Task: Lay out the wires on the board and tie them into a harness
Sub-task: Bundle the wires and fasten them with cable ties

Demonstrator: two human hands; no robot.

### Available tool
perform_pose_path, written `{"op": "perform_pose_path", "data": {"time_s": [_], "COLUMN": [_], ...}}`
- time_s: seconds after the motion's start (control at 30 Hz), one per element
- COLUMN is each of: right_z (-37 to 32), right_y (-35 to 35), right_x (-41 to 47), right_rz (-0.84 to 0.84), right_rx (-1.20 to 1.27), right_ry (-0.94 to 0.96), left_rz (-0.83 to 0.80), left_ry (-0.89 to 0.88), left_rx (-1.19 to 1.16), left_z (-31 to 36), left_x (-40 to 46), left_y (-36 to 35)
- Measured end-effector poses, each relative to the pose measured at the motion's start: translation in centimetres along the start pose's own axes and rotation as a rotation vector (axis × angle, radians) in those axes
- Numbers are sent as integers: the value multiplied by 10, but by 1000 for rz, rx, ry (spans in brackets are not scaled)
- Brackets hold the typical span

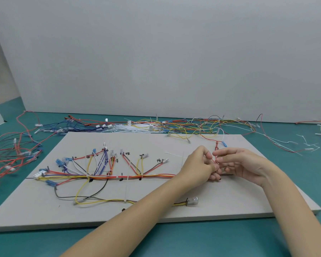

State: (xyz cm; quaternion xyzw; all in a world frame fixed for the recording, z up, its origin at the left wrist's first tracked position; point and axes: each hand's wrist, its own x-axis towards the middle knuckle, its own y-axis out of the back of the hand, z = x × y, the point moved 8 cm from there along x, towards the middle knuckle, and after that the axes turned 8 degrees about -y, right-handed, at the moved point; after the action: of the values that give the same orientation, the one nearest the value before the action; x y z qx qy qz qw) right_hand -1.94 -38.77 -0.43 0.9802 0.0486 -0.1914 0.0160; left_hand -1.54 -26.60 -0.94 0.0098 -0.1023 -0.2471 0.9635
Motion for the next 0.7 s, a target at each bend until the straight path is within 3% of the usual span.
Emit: {"op": "perform_pose_path", "data": {"time_s": [0.7], "right_z": [0], "right_y": [0], "right_x": [-1], "right_rz": [16], "right_rx": [39], "right_ry": [-2], "left_rz": [11], "left_ry": [-18], "left_rx": [-7], "left_z": [4], "left_x": [-2], "left_y": [1]}}
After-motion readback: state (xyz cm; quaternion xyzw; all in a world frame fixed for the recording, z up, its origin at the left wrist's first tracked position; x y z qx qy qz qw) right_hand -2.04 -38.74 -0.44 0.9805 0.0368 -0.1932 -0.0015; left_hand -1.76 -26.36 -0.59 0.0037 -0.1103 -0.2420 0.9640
